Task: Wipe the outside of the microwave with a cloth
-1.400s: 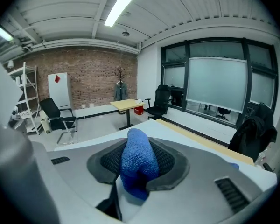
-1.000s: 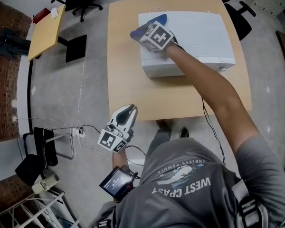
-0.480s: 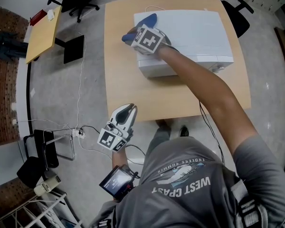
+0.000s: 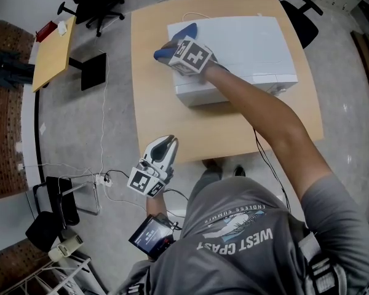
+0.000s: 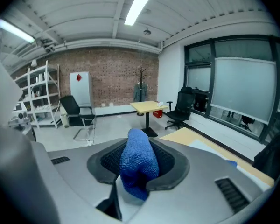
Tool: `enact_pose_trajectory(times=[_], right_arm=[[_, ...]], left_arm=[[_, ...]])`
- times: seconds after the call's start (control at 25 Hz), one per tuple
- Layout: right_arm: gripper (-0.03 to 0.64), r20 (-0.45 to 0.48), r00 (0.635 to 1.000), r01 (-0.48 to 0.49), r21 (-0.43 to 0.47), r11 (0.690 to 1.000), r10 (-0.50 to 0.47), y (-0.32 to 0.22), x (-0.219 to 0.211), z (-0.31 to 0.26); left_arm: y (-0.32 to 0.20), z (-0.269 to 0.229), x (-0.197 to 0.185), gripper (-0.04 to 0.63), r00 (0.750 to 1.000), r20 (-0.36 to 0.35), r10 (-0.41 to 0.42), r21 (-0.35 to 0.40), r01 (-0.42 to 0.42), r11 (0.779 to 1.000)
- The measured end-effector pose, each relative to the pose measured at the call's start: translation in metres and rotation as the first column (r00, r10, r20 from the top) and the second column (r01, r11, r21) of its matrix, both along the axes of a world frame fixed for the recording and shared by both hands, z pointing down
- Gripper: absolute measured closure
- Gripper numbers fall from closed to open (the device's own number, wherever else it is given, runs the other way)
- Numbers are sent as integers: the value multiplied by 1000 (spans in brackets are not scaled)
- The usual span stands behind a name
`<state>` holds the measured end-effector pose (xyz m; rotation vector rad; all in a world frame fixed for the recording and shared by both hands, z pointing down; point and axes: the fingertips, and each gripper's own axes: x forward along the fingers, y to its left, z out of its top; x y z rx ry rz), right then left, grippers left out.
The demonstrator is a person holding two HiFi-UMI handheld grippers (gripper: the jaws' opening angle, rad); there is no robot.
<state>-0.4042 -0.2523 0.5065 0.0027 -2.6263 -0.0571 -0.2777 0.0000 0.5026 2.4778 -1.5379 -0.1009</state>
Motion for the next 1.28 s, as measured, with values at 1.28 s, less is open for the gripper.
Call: enact_pose_trajectory(times=[1.28], right_arm=[[488, 310, 554, -530, -585, 614, 773, -245, 468, -7]], left_arm=[[-106, -77, 59, 537, 988, 136, -78, 29, 74, 997]])
